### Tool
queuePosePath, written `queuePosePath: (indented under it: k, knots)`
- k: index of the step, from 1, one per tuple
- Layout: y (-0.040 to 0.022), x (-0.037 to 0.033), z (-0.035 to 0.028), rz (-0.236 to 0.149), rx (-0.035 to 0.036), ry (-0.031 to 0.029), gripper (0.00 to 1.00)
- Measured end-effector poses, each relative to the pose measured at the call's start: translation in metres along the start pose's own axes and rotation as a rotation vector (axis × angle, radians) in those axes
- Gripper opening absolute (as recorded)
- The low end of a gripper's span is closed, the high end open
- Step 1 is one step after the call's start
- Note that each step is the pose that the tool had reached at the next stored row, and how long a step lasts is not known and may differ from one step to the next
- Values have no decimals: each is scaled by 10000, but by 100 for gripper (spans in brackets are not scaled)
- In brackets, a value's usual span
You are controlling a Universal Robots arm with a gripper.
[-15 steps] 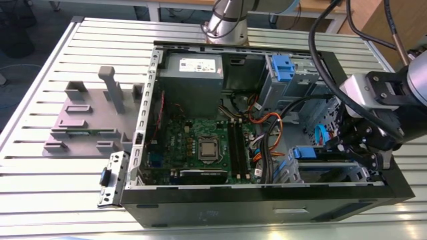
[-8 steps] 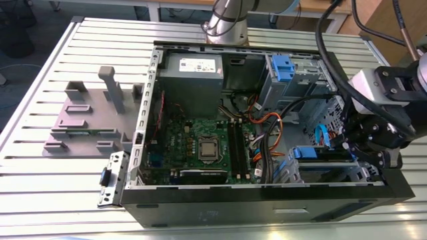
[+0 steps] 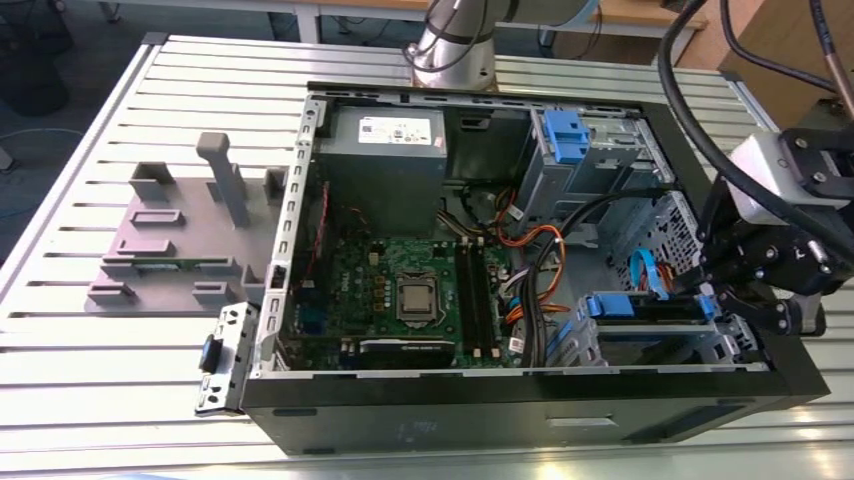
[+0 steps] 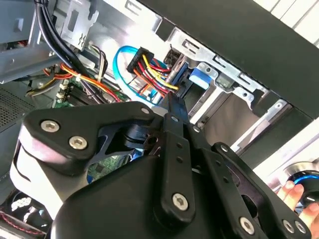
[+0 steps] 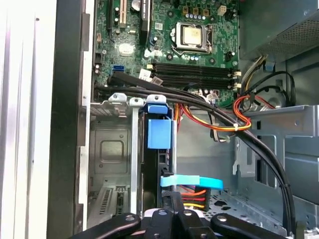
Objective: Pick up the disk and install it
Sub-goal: 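Insert the second disk wire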
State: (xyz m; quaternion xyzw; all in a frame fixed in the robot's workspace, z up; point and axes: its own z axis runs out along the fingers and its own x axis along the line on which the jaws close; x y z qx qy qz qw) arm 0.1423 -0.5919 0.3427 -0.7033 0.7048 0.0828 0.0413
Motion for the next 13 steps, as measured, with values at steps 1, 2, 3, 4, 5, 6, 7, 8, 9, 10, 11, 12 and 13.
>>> queuePosePath:
  k: [1,2,3,4,5,6,7,8,9,10,11,12,13]
  knots:
    - [2,-5,-28,0,0,-1,11]
    - [3,-11,-60,0,-1,-4,11]
    - [4,-17,-94,-1,0,-1,11]
    - [6,-22,-124,-1,0,-1,11]
    - [7,-26,-145,-1,-1,0,11]
    - [8,-27,-151,-1,-1,-3,11]
    - [8,-27,-150,-1,-1,-7,11]
    - [8,-27,-150,-2,-1,-9,11]
    - [8,-27,-150,-2,-1,-10,11]
    - [8,-27,-151,-2,-1,-13,11]
    - [8,-27,-152,-2,-1,-15,11]
    - [8,-27,-152,-2,-1,-16,11]
    - [8,-27,-152,-2,-1,-19,11]
